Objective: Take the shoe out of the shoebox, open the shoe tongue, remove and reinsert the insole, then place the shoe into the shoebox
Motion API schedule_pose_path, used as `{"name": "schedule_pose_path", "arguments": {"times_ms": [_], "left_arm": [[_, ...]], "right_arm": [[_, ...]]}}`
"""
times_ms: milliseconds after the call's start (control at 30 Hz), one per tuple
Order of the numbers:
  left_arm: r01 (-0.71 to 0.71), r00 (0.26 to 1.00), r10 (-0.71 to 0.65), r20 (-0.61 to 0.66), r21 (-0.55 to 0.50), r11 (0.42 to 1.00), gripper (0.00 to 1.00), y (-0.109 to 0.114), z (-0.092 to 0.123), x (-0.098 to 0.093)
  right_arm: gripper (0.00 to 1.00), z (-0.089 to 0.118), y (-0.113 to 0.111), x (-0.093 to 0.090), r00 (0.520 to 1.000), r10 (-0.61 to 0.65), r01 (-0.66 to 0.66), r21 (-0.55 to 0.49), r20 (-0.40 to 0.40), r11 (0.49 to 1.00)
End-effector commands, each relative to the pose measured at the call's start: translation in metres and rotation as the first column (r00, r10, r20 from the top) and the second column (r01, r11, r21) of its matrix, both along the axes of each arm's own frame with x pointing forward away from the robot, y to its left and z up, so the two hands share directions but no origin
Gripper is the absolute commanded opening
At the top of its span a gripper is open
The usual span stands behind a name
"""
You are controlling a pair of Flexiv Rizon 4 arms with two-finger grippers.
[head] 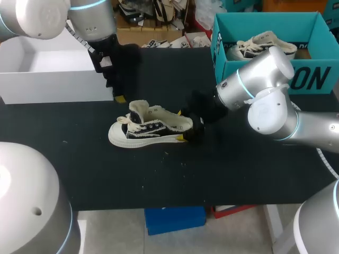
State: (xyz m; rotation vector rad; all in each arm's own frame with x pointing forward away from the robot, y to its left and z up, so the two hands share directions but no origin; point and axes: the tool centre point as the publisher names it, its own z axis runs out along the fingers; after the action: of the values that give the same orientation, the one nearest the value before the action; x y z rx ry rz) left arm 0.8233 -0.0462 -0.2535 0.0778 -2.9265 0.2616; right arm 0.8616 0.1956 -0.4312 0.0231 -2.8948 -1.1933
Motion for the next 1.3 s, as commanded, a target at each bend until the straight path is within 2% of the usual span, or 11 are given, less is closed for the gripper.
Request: {"name": "schedule_pose_path", "arguments": {"times_ms": [33,233,267,300,1300], "left_arm": [[-0.001,1.000,0.001,0.001,0.006,1.000,0.00,-0.0053,-0.0050,-0.0004],[-0.007,1.000,0.007,0.009,0.010,1.000,0.00,-0.0136,-0.0051,0.0040],[-0.007,1.000,0.007,0.009,0.010,1.000,0.31,-0.0136,-0.0051,0.0040],[-0.007,1.000,0.007,0.009,0.010,1.000,1.00,-0.0136,-0.0051,0.0040],[-0.007,1.000,0.007,0.009,0.010,1.000,1.00,-0.0136,-0.0051,0.0040]], "right_arm": [[0.00,0.0005,-0.0003,-0.0003,1.000,-0.001,0.001,-0.002,-0.001,1.000],[0.00,0.0005,-0.0003,-0.0003,1.000,-0.001,0.001,-0.002,-0.001,1.000],[0.00,0.0005,-0.0003,-0.0003,1.000,-0.001,0.001,-0.002,-0.001,1.000],[0.00,0.0005,-0.0003,-0.0003,1.000,-0.001,0.001,-0.002,-0.001,1.000],[0.00,0.0005,-0.0003,-0.0003,1.000,-0.001,0.001,-0.002,-0.001,1.000]]}}
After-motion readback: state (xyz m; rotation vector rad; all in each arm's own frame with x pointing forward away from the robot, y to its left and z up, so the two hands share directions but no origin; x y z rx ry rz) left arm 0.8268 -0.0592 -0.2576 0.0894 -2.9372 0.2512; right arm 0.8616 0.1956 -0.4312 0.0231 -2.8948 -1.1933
